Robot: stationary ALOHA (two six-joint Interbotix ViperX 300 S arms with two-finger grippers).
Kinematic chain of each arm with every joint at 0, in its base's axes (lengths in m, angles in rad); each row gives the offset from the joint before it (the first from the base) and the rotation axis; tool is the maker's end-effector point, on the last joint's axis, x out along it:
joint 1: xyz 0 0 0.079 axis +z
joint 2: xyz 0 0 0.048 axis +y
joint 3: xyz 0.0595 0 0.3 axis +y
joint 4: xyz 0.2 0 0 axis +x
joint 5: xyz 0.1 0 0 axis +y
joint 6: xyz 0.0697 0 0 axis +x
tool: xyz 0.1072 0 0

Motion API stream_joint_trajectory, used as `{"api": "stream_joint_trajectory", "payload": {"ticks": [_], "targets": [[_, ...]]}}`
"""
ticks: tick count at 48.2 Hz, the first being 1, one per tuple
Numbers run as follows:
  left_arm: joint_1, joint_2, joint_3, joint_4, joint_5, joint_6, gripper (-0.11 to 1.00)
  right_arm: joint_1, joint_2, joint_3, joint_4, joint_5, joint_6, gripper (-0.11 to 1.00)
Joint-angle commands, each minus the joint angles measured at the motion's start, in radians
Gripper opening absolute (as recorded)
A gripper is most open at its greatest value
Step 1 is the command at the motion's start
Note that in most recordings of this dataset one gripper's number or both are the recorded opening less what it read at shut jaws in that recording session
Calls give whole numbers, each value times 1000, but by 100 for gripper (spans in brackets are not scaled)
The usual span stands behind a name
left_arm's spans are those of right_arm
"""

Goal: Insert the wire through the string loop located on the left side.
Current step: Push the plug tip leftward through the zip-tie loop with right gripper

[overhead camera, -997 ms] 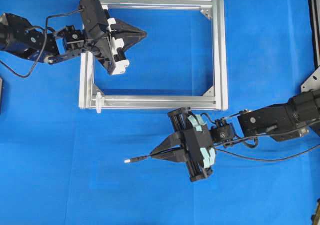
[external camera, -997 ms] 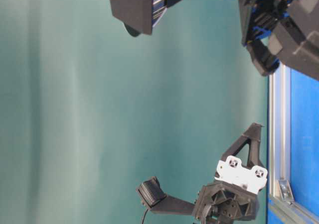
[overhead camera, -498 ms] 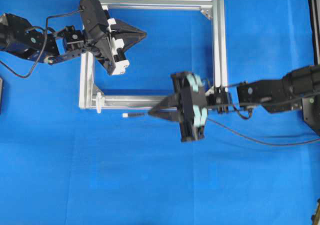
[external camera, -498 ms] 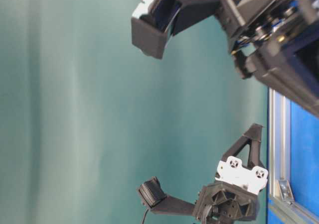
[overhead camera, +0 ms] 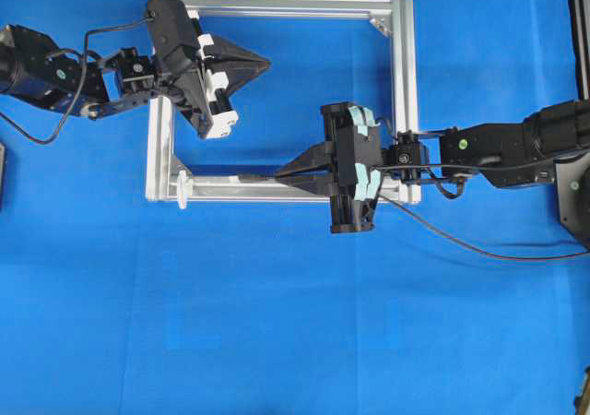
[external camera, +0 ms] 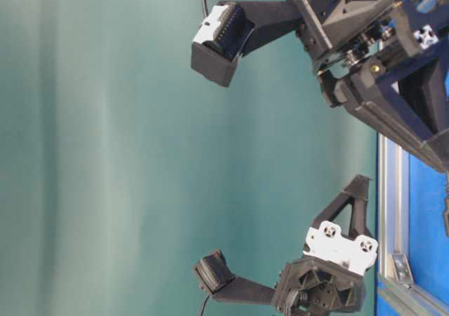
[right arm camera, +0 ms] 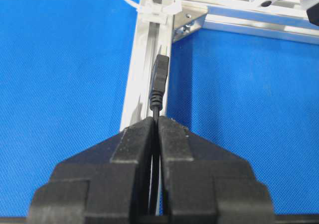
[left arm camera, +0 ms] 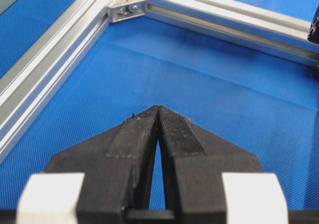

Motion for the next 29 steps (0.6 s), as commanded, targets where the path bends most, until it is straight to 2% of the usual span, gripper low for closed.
{"api": "stream_joint_trajectory", "payload": {"ticks": [1, 29], "targets": [[2, -34, -6, 3, -5, -2, 0, 0, -26, -26, -2, -12, -2, 0], [2, -35, -8, 3, -5, -2, 0, 17, 83, -179, -35, -6, -6, 0]]}}
